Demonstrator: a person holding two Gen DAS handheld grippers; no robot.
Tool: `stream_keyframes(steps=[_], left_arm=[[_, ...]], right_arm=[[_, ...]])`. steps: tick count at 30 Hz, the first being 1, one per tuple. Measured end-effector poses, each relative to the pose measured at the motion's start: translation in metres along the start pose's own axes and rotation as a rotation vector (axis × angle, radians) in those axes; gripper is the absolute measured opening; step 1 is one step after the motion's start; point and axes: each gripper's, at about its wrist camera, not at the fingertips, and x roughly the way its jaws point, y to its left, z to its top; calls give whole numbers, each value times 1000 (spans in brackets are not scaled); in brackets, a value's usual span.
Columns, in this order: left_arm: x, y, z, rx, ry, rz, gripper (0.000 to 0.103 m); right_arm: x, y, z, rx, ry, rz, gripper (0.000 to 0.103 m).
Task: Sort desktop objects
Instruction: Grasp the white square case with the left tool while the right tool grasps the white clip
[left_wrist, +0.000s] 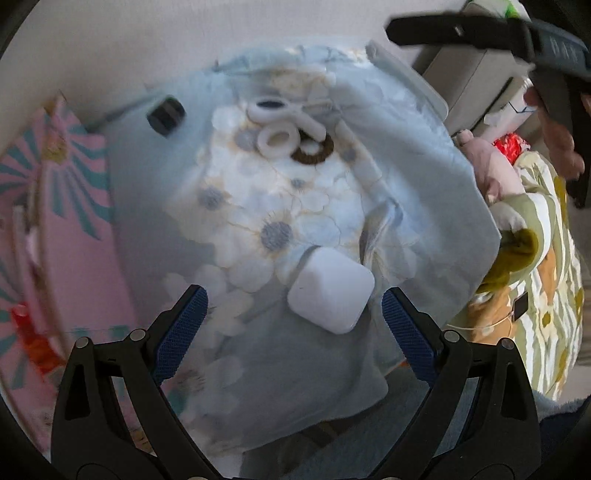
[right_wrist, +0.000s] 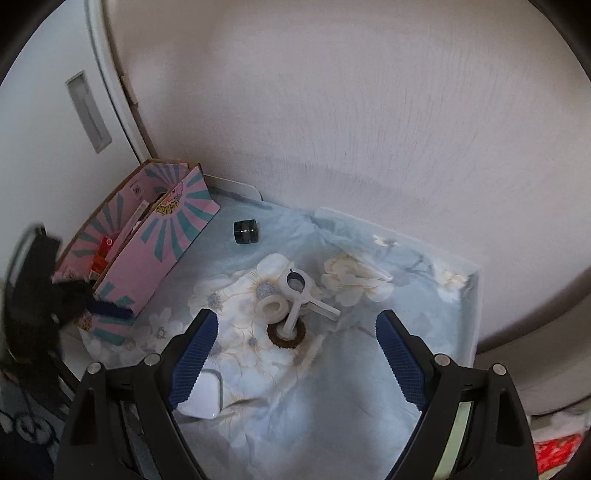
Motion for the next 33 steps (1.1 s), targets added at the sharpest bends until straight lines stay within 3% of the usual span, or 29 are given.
stream_keyframes(steps=[8, 12, 17, 26, 31, 33], left_arm=[[37, -15, -9, 69, 24, -13, 95], [48, -22, -9, 124, 14, 9, 95], [56, -19, -7, 130, 5, 4, 95], [56, -20, -8, 160, -24, 10, 95], [53, -17, -10, 160, -47, -5, 91], [53, -15, -11, 160, -55, -6, 89]], right_arm=[[59, -23, 4, -47, 69, 84, 85], [83, -20, 3, -137, 94, 56, 85], [114, -19, 4, -218, 162, 67, 51], [136, -12, 8, -277, 207, 116, 48], [141, -17, 12, -263, 226, 151, 29], [140, -19, 12, -267, 229, 158, 29]])
